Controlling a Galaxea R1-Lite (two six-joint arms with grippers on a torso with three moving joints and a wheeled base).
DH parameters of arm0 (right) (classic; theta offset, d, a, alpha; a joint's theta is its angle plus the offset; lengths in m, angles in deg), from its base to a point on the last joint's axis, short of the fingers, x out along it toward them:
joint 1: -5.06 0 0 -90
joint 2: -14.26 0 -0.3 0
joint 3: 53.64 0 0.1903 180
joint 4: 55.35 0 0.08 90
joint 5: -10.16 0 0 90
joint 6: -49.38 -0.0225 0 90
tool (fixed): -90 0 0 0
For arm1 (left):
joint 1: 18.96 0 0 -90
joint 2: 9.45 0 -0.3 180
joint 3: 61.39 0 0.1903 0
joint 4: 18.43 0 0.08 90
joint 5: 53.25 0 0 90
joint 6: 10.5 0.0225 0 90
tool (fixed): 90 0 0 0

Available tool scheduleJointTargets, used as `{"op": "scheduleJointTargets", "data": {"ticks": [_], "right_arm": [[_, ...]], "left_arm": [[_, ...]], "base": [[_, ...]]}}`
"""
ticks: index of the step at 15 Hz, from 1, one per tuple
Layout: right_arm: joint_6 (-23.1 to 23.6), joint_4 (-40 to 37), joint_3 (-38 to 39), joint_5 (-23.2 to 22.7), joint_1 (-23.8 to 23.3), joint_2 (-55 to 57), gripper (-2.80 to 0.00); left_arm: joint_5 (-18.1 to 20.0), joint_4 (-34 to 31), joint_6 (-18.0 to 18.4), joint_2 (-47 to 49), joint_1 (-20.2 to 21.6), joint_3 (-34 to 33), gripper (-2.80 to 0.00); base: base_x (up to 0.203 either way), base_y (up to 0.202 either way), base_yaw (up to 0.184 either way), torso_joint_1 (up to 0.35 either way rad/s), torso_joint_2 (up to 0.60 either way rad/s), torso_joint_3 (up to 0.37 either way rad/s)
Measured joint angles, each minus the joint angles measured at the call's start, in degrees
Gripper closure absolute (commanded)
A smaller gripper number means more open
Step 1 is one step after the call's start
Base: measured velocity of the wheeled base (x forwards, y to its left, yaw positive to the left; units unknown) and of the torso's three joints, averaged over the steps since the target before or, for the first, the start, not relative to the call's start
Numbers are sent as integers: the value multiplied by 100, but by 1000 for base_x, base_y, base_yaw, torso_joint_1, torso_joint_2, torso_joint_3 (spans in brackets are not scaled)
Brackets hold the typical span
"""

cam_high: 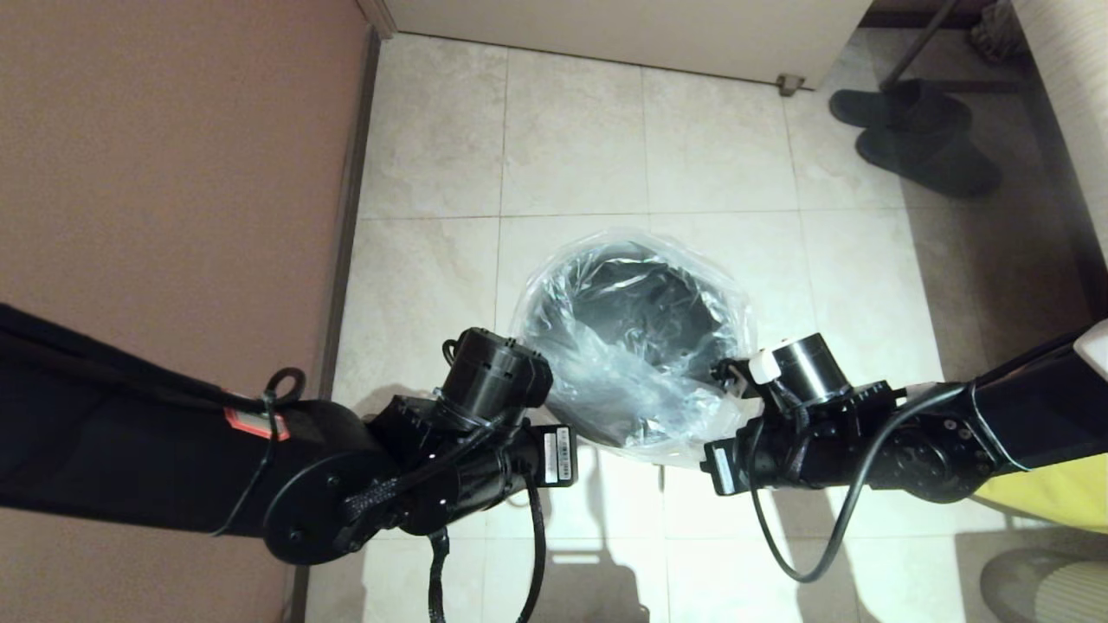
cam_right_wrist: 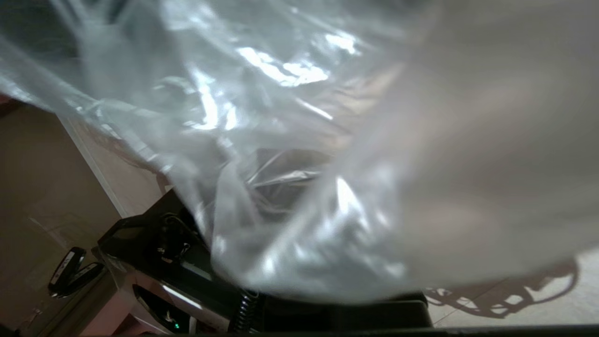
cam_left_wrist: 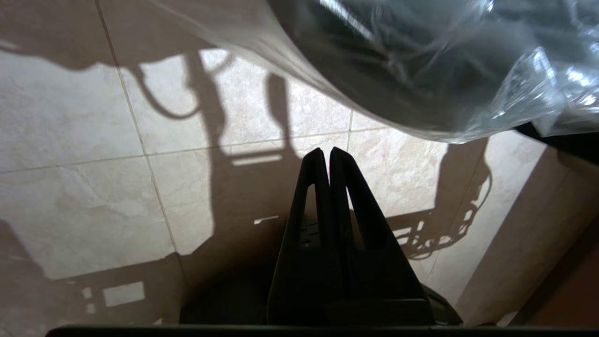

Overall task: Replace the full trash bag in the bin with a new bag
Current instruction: Put the new garbage bag on the trash can

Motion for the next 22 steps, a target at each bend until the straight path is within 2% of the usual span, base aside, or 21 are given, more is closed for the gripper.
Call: {"op": "scheduleJointTargets", "data": {"ticks": [6,10,15,19,22], "right_arm": [[-15,726,141,-6,-41,468,0],[-17,771,175,-9,-55,553,0],[-33,759,175,-12,-63,548,0],[-417,928,158,-43,-74,521,0],[-427,906,177,-50,-85,433,0]], "left_arm": [[-4,9,0,-210,426,182,0],[-6,78,16,134,617,401,0],[-34,549,178,685,793,457,0],[-79,1185,438,1123,922,511,0],[-79,1194,448,1250,936,585,0]], "base": [[0,0,0,0,0,0],[0,0,0,0,0,0],[0,0,0,0,0,0],[0,0,0,0,0,0],[0,0,0,0,0,0]]}}
